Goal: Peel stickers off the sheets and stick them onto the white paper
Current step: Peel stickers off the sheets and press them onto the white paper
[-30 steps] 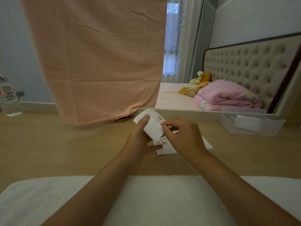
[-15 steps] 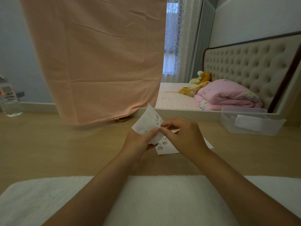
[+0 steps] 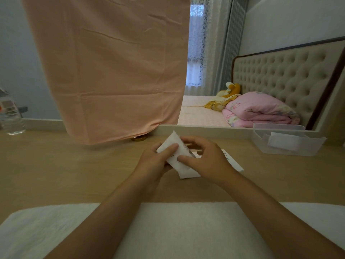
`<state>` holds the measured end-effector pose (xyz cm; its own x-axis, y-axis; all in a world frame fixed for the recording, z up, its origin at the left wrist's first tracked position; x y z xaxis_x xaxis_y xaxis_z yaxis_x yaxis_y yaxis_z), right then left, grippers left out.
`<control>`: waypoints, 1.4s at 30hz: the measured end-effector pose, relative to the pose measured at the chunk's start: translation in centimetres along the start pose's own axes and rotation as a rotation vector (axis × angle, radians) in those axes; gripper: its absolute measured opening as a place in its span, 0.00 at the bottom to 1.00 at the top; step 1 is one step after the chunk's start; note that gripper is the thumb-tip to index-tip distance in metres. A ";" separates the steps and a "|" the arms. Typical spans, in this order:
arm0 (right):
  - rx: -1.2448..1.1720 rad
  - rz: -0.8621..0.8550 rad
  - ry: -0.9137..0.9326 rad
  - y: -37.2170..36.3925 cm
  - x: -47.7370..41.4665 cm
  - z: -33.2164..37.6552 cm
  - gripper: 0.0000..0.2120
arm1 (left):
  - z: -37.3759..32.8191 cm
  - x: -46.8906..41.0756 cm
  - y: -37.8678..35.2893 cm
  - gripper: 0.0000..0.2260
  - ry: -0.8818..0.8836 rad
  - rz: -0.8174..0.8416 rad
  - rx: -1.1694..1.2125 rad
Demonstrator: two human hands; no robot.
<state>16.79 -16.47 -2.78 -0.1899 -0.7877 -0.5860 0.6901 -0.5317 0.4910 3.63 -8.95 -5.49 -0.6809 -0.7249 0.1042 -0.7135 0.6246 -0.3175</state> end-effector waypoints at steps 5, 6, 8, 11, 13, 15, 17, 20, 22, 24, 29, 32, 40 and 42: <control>0.086 0.073 0.052 0.4 0.5 0.2 0.16 | -3.5 1.0 1.5 0.29 -0.461 -0.278 -0.615; 0.117 0.098 0.060 0.4 0.4 0.1 0.16 | -4.3 1.5 1.1 0.31 -0.617 -0.282 -0.822; 0.130 0.121 0.055 0.4 0.4 -0.2 0.15 | -4.3 1.7 0.2 0.26 -0.739 -0.187 -1.001; 0.069 0.067 0.015 0.8 0.4 -0.6 0.17 | -3.4 1.2 0.0 0.14 -0.660 -0.148 -0.920; -0.009 0.024 -0.038 1.2 0.3 -0.7 0.16 | -3.1 0.9 0.2 0.10 -0.579 -0.169 -0.845; -0.103 -0.009 -0.066 1.4 0.3 -0.8 0.12 | -3.0 0.7 0.6 0.09 -0.530 -0.164 -0.802; -0.123 -0.014 -0.066 1.5 0.3 -0.9 0.09 | -2.8 0.6 0.6 0.08 -0.513 -0.151 -0.809; -0.104 0.031 -0.054 1.3 0.5 -1.1 0.08 | -2.3 0.8 0.1 0.07 -0.489 -0.134 -0.866; -0.076 0.051 -0.033 1.1 0.5 -1.1 0.06 | -2.1 1.0 -0.2 0.06 -0.497 -0.113 -0.897; -0.070 0.058 -0.010 1.0 0.4 -0.9 0.05 | -2.1 1.1 -0.3 0.05 -0.515 -0.118 -0.899; 0.011 0.033 0.065 1.0 0.4 -0.2 0.09 | -2.1 1.0 -0.1 0.03 -0.533 -0.169 -0.822; 0.030 0.029 0.059 1.2 0.4 -0.2 0.07 | -2.3 0.9 0.0 0.04 -0.495 -0.174 -0.783; -0.053 -0.008 -0.037 1.8 0.2 -0.9 0.06 | -2.7 0.7 0.3 0.04 -0.461 -0.143 -0.880; -0.081 -0.012 -0.026 1.6 0.2 -0.7 0.07 | -3.0 0.8 0.1 0.05 -0.507 -0.177 -0.968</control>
<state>18.34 -17.27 -2.51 -0.2161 -0.7899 -0.5738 0.7415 -0.5152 0.4299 2.54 -8.63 -2.60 -0.5680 -0.7232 -0.3930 -0.7723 0.3033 0.5581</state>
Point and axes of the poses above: each hand's wrist, its own x-axis away from the middle knuckle, its own y-axis out of the back of the hand, z = x × y, the point moved 7 cm from there along -x, towards the middle knuckle, and after that the axes turned 10 degrees about y, right-handed, at the moved point
